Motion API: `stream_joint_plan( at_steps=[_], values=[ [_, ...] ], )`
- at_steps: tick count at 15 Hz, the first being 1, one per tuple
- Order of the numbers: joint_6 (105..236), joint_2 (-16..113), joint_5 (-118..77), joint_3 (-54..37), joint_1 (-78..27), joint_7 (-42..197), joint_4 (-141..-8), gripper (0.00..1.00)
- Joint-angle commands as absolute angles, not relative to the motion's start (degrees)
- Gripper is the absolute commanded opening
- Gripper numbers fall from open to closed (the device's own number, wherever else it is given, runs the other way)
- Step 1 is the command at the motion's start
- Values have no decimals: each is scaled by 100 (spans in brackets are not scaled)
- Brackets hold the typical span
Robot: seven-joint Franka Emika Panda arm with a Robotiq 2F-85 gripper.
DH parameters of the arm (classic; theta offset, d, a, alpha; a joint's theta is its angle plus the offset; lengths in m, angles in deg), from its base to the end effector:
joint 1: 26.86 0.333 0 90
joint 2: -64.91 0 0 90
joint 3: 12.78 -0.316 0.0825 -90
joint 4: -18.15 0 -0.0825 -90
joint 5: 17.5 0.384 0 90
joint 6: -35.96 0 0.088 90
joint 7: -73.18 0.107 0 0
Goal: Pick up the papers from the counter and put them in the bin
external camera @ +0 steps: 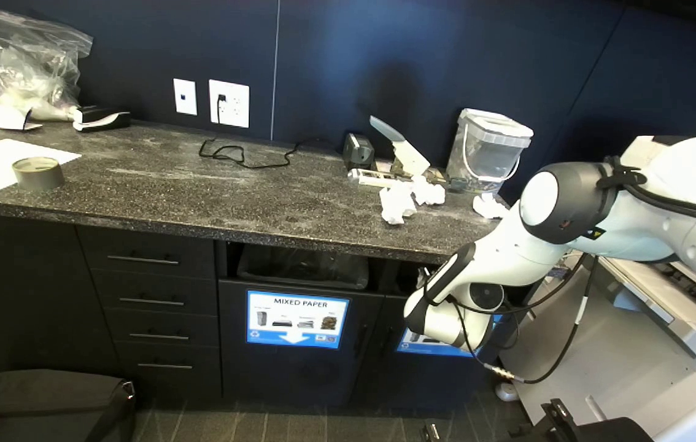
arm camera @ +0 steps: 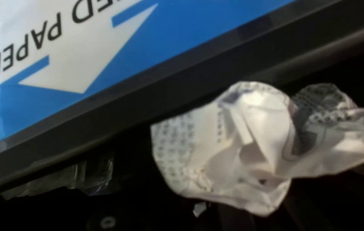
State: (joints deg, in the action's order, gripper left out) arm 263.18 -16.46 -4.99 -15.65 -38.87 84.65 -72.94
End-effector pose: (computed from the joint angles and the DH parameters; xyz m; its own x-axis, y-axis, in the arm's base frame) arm 0.5778 -0.1290 -0.0622 0.4209 -0.4712 0.7751 -0.4995 -0.8337 -0.2356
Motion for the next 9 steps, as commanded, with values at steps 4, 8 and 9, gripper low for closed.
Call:
stream_joint_plan(
  at_steps=[4, 8, 9],
  values=[
    [26544, -2067, -548, -1521, -3847, 8523, -6556, 12],
    [26476, -2099, -586, -1536, -3861, 8514, -6514, 37],
    [26467, -2090, -602, -1535, -3862, 8509, -6515, 43]
  ],
)
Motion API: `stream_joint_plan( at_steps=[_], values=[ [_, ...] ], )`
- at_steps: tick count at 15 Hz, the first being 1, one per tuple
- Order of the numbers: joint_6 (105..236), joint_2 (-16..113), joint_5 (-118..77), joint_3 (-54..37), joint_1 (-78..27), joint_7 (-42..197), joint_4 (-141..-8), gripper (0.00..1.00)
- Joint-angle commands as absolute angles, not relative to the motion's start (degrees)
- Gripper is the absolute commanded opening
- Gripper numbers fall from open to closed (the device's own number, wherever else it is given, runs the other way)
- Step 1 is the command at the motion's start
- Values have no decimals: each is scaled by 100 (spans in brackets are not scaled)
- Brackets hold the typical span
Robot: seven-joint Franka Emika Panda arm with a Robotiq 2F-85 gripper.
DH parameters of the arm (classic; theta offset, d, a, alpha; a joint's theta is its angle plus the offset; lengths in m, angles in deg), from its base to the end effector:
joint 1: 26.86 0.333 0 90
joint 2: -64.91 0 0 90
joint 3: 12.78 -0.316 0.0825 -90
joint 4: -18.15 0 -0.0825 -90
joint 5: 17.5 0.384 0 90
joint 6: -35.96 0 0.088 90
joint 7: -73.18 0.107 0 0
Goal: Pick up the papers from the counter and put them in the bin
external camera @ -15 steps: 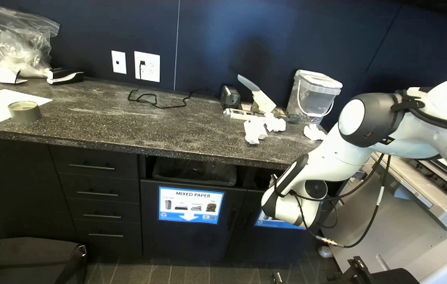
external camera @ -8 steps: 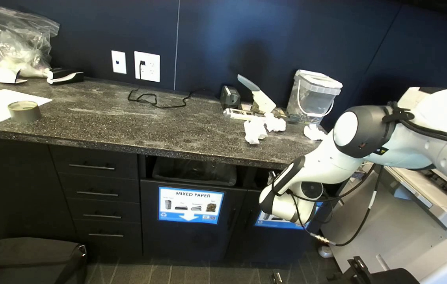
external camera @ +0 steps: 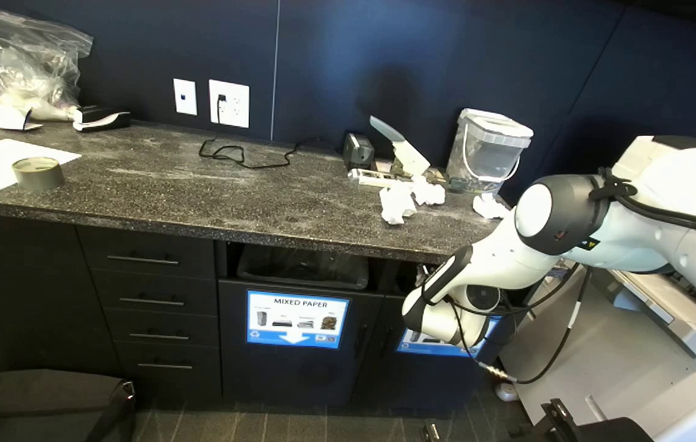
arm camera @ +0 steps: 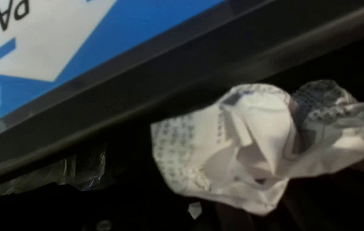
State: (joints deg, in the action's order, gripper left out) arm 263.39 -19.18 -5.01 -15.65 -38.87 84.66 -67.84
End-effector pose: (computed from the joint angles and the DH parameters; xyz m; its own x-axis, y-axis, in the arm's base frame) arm 0.5900 -0.1326 -0.0657 0.3842 -0.4656 0.7972 -0.4925 -0.8338 -0.2495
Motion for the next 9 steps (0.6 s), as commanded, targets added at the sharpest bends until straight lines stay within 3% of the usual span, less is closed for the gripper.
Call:
stream_joint_plan(
  at_steps=[1, 7, 9],
  values=[
    [26441, -2065, -627, -1525, -3864, 8497, -6525, 52],
    [26440, -1893, -1403, -1606, -4105, 8690, -6667, 96],
    [26474, -1853, -1722, -1611, -4198, 8757, -6703, 100]
  ],
)
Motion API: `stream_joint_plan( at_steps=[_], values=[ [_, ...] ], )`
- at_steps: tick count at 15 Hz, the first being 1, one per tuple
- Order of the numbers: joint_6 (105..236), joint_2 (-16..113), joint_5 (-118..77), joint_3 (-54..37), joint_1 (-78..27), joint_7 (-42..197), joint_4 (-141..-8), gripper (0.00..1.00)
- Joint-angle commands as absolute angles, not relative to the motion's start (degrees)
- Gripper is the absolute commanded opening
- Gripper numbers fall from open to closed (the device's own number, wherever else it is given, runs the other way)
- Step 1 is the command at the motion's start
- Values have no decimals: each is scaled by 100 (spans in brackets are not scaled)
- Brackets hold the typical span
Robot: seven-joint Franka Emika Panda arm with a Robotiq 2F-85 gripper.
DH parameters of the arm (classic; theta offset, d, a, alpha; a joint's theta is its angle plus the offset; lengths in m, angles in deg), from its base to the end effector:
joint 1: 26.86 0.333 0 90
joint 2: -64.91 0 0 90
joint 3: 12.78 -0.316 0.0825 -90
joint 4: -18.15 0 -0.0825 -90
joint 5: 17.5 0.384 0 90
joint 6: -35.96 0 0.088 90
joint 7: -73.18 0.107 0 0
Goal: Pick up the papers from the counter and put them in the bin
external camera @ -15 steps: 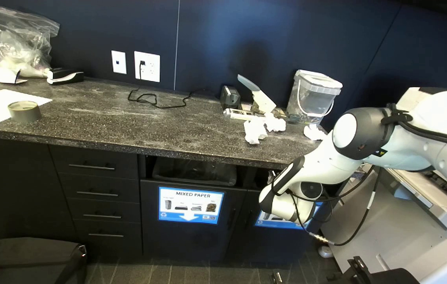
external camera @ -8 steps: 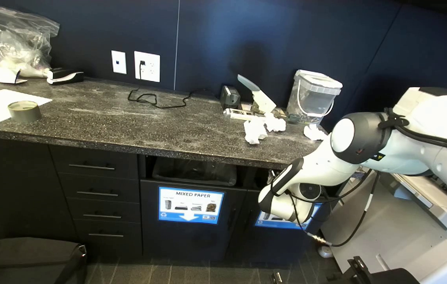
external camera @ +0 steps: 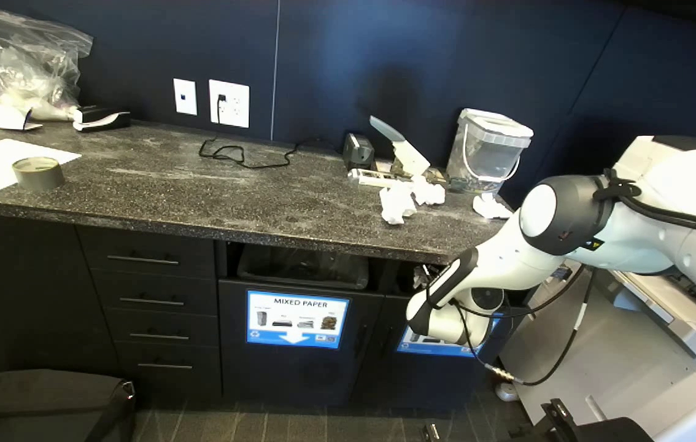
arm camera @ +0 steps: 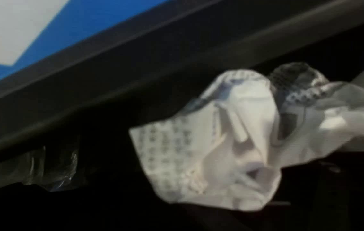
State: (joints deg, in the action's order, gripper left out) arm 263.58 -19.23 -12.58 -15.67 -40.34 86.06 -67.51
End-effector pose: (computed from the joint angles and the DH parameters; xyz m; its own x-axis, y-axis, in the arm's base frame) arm 0.5947 -0.1311 -0.0627 0.4119 -0.4244 0.8063 -0.4111 -0.8763 -0.2512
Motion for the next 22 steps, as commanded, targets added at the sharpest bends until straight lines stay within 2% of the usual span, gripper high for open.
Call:
stream_joint_plan(
  at_steps=[1, 8, 12, 17, 22],
  values=[
    [26526, -1834, -1787, -1603, -4223, 8779, -6725, 100],
    [26600, -1690, -1569, -1429, -4149, 8514, -6914, 100],
    [26302, -1293, -1930, -1465, -4259, 8578, -7457, 100],
    [25443, -289, -2483, -1490, -4482, 8544, -8746, 100],
    [23763, 992, -2592, -1503, -4590, 8224, -10053, 100]
  ],
)
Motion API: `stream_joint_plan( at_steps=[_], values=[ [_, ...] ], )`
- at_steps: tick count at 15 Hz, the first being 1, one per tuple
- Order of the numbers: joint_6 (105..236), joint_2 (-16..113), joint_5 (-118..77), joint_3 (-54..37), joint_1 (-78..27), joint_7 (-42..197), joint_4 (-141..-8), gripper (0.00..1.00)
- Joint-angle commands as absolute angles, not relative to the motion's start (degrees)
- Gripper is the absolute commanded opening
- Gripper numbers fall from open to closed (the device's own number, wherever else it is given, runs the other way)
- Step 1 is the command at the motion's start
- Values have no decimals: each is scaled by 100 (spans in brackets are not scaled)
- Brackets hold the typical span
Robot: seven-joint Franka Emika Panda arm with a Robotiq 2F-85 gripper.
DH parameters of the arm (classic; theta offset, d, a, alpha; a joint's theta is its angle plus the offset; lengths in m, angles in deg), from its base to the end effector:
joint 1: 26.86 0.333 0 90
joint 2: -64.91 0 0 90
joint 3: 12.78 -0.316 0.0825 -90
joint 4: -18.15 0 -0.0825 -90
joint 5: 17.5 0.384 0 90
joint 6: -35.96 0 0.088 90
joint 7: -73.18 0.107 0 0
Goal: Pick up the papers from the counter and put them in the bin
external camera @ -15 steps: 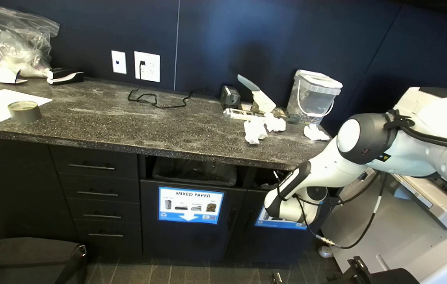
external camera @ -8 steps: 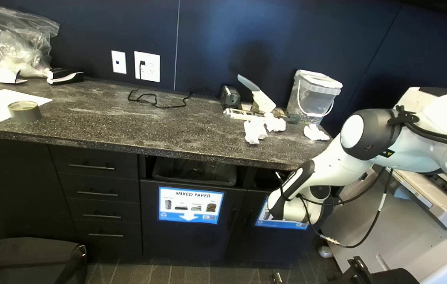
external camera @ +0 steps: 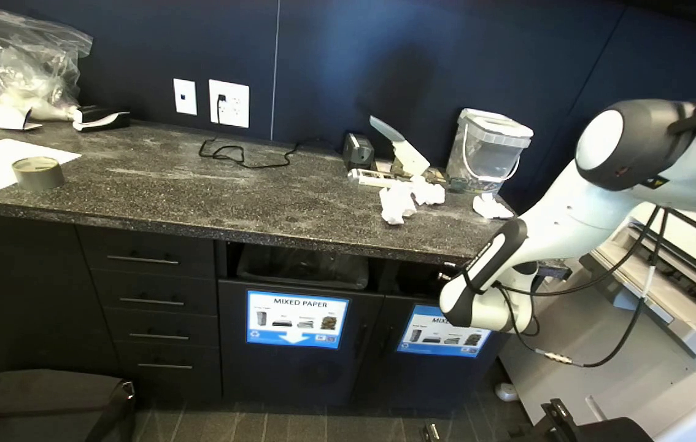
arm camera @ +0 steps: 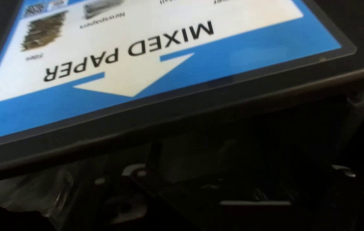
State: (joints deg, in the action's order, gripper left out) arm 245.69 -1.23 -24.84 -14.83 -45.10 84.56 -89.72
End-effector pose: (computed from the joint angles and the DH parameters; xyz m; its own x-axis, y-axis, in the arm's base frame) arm 0.5594 -0.1459 -0.0227 0.7450 -0.3444 0.5713 -0.3290 -0.9347 -0.1345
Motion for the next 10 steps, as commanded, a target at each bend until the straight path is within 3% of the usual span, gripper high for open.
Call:
stream_joint_plan(
  at_steps=[1, 6, 10],
  values=[
    [23381, 1279, -2573, -1497, -4592, 8116, -10252, 100],
    [21548, 2808, -2445, -1530, -4624, 7461, -10952, 100],
    [20854, 3776, -2318, -1400, -4559, 7002, -10920, 100]
  ],
)
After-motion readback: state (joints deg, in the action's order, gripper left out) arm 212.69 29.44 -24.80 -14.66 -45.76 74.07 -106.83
